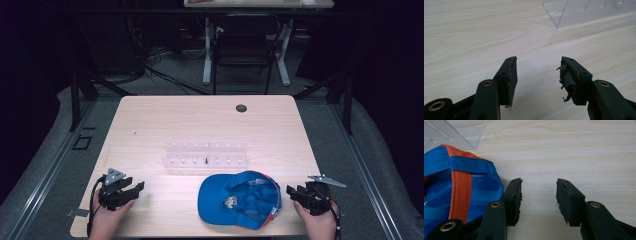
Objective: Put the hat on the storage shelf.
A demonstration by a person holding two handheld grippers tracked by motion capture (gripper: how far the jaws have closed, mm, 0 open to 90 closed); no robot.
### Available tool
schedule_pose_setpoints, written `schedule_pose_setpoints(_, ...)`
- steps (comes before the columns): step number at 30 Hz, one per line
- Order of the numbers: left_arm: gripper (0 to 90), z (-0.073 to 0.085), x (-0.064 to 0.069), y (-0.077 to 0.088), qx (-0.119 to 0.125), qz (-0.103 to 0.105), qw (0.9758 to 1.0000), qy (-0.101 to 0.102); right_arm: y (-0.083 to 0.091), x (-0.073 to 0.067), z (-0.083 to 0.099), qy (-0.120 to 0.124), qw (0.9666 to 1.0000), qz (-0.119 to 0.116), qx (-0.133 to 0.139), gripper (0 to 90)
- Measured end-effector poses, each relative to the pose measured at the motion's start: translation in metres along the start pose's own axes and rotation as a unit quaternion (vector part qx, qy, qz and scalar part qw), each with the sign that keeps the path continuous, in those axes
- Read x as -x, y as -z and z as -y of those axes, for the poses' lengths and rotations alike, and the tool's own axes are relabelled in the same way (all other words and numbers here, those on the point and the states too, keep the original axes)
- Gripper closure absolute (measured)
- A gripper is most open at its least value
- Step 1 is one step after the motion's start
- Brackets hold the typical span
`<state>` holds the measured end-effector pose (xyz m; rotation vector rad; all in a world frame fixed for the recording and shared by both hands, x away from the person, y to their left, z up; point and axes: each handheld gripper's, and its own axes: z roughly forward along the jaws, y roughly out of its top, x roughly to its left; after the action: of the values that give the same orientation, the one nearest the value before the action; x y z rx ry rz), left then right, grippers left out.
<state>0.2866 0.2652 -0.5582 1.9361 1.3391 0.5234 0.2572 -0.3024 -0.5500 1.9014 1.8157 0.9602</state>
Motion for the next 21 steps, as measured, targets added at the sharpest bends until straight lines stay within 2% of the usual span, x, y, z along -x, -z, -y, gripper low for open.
schedule_pose_setpoints(8, 48.0, 0.000, 0.001, -0.001, 0.000, 0.002, 1.0000, -0.001, 0.006, 0.001, 0.000, -0.010, 0.9999, -0.010, -0.001, 59.4)
schedule_pose_setpoints(11, 48.0, 0.000, 0.002, 0.000, 0.002, 0.003, 1.0000, 0.001, 0.008, -0.001, -0.002, -0.006, 0.9999, -0.016, -0.003, 59.5)
schedule_pose_setpoints(13, 48.0, -0.001, 0.003, -0.001, 0.001, 0.004, 1.0000, -0.003, 0.010, -0.003, -0.004, 0.000, 0.9997, -0.018, -0.016, 59.4)
schedule_pose_setpoints(15, 48.0, -0.001, 0.003, -0.001, -0.001, 0.006, 1.0000, -0.003, 0.009, -0.005, -0.004, -0.005, 0.9996, -0.023, -0.013, 59.3)
schedule_pose_setpoints(21, 48.4, 0.000, 0.006, 0.000, -0.003, 0.011, 0.9998, -0.014, 0.014, -0.008, -0.011, -0.002, 0.9988, -0.037, -0.032, 58.0)
